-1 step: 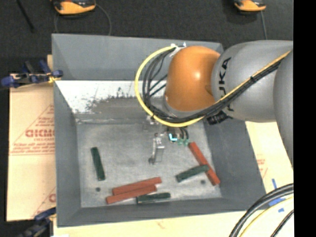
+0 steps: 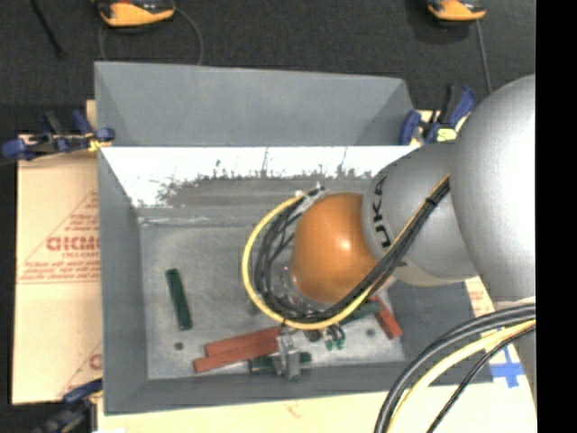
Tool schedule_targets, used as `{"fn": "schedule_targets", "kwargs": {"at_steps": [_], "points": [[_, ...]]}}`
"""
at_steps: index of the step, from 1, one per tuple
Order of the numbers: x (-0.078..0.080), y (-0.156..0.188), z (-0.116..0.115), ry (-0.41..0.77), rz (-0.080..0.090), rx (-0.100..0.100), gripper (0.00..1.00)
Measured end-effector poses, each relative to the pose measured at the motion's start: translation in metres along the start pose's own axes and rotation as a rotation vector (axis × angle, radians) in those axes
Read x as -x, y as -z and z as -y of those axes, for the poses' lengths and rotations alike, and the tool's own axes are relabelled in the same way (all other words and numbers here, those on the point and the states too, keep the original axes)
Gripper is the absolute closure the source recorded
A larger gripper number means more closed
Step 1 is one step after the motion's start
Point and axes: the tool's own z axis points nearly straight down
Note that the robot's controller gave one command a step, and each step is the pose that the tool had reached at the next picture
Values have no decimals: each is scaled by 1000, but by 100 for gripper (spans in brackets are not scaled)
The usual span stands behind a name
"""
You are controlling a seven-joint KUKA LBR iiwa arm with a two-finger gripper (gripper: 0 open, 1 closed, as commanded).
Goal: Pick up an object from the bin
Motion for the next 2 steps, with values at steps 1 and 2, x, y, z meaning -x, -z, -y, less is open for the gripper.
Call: {"fn": "schedule_targets", "kwargs": {"at_steps": [1,2], "points": [[2,5,0,-5,2,1,100],[8,145,9,-17,13,-2,100]]}}
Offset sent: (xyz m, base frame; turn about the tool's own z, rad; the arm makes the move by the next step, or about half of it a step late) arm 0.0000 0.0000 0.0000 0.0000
